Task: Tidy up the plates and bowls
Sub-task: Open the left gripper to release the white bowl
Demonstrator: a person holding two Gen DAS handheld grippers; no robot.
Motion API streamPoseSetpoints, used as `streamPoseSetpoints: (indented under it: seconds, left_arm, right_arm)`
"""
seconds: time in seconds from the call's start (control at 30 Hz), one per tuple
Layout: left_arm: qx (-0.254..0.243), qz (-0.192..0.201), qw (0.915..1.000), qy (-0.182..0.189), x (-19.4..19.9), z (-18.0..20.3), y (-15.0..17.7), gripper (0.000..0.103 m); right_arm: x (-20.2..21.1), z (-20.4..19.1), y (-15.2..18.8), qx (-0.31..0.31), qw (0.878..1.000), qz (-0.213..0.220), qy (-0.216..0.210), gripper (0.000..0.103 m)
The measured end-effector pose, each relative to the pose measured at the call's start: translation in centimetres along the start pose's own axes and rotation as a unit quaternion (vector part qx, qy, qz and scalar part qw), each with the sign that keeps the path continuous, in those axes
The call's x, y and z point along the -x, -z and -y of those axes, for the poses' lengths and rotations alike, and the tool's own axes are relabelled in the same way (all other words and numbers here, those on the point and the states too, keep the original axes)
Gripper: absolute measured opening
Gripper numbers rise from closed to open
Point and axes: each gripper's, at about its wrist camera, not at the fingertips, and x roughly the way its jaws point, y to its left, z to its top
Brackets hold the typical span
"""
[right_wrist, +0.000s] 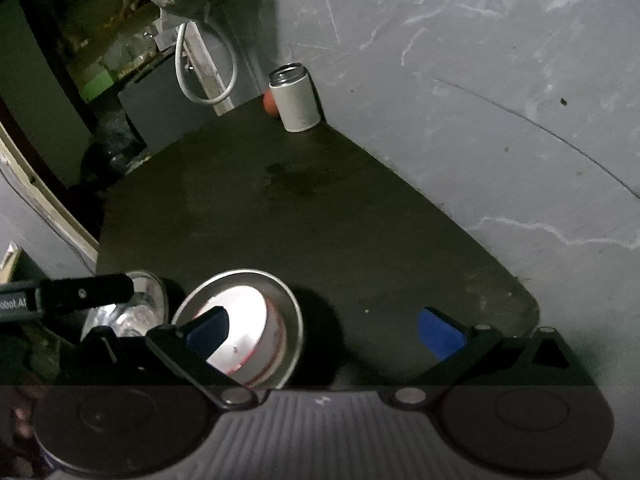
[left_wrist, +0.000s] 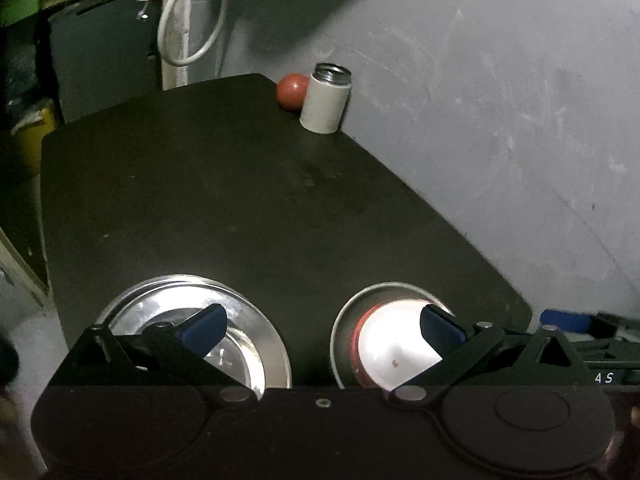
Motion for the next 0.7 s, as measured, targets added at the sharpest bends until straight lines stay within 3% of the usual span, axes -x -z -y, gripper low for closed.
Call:
streamPoseSetpoints:
  seconds: [0.3, 0.5, 0.7]
  left_arm:
    - [-0.050, -0.022, 0.9980, -0.031, -0.8, 0.8, -0.7, 0.102]
    - [-0.082, -0.046, 0.9936, -0.063, -1.8, 1.0, -1.2, 0.102]
    - [-0.083, -0.068, 0.9908, -0.082, -2.6, 0.4, -1.5, 0.102]
  right_arm:
    - [-0.3, -0.4, 1.1, 0.050, 0.998, -0.015, 0.019, 0.103]
    - [-1.3, 0.9, 0.8, 0.034, 0.999, -0.025, 0.003, 0.103]
    - [-2.3, 2.0, 0.5, 0.028, 0.999, -0.037, -0.008, 0.103]
